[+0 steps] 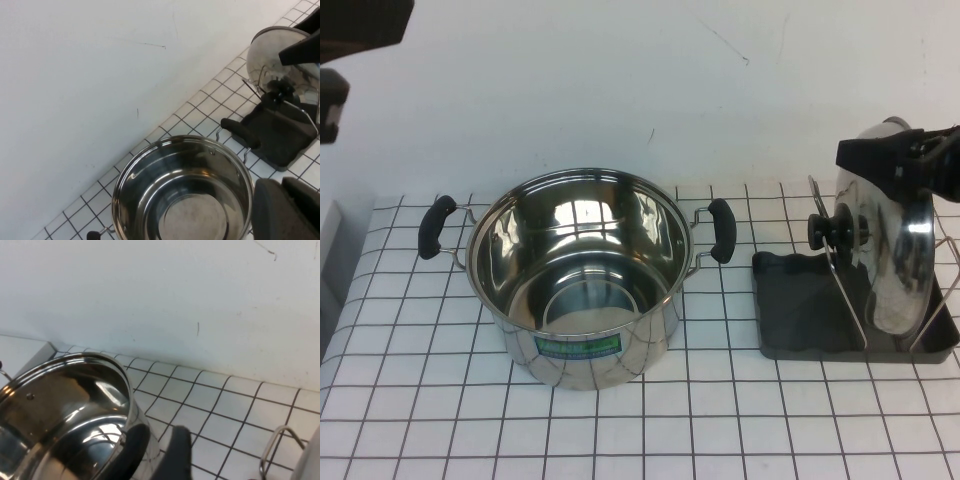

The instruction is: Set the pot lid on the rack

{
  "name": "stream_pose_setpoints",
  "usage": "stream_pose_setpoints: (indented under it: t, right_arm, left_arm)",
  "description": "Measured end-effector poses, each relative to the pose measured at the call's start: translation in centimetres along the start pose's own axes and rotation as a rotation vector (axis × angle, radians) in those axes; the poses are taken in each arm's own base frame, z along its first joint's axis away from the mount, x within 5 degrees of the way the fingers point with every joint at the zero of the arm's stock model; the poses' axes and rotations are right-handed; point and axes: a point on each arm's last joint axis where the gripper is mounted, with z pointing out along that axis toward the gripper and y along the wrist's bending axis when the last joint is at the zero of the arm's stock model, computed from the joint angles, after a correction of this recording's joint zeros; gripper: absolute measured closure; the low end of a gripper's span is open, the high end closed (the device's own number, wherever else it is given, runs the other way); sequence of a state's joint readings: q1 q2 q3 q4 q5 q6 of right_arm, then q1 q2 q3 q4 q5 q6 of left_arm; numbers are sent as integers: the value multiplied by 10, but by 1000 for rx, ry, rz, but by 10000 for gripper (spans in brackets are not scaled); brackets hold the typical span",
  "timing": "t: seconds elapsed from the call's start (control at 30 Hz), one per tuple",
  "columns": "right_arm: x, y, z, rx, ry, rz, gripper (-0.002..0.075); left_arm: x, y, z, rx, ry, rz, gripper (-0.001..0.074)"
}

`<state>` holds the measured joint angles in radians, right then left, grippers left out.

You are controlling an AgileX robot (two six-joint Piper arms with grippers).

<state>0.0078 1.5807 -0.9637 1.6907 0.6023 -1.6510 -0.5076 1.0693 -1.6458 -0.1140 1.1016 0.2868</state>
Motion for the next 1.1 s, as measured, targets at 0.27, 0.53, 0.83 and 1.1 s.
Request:
stream_pose_setpoints:
  t: [0.27,0.53,0.83,1.1]
  right_arm:
    - [-1,-15,-10,30,0,-4,37]
    - [2,-23,-19,20,36,-9,34]
    - [-7,-34,-40,-26,-36,40,35]
    - [-31,-32,-94,-94,-175,21,229]
  left_arm:
    - [3,-1,0,10,34,2,736]
    - [4,-1,0,13,45,2,736]
    - [5,1,0,-13,54,14,736]
    - [16,15,-35,-232,41,-12,736]
